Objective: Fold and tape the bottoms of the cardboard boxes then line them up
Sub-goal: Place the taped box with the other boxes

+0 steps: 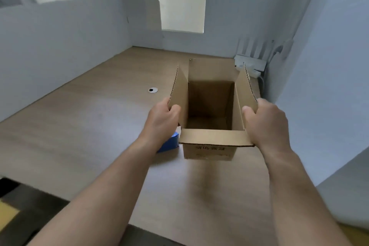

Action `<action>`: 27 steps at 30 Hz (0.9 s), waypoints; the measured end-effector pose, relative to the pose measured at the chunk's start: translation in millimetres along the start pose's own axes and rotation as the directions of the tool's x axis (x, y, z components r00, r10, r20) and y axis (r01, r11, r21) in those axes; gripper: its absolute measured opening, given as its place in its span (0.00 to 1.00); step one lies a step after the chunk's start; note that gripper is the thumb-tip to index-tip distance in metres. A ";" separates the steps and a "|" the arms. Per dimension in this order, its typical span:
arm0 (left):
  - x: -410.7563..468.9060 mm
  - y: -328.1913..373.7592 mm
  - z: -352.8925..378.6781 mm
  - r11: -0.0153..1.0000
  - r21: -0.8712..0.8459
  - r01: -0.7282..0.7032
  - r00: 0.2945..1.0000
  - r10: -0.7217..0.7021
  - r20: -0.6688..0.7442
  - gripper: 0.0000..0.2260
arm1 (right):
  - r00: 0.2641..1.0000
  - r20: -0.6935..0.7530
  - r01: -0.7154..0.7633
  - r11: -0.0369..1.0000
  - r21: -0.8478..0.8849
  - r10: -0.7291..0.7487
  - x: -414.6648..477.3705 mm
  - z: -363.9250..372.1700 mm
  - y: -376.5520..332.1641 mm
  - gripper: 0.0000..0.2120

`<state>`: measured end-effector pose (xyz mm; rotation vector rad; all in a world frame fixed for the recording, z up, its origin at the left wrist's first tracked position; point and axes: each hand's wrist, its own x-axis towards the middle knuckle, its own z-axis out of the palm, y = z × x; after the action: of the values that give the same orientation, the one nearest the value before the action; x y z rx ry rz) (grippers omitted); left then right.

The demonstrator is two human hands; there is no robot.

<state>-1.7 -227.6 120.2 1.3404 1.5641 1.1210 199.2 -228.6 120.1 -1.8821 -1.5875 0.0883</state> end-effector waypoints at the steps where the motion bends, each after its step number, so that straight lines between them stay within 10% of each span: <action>1: -8.0 0.3 -5.4 1.000 0.014 0.004 0.999 -0.003 -0.042 0.12 | 0.999 -0.007 0.047 0.999 0.015 -0.047 -2.3 0.4 -6.8 0.16; 27: -141.1 -114.0 -272.3 0.934 0.050 0.355 0.608 -0.190 -0.771 0.21 | 0.641 0.395 0.560 0.753 0.345 -0.658 -115.2 158.2 -287.9 0.09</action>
<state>-272.5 -410.0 98.3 0.6802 2.4556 1.4478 -147.8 -251.1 106.0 -1.1119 -2.4071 0.4415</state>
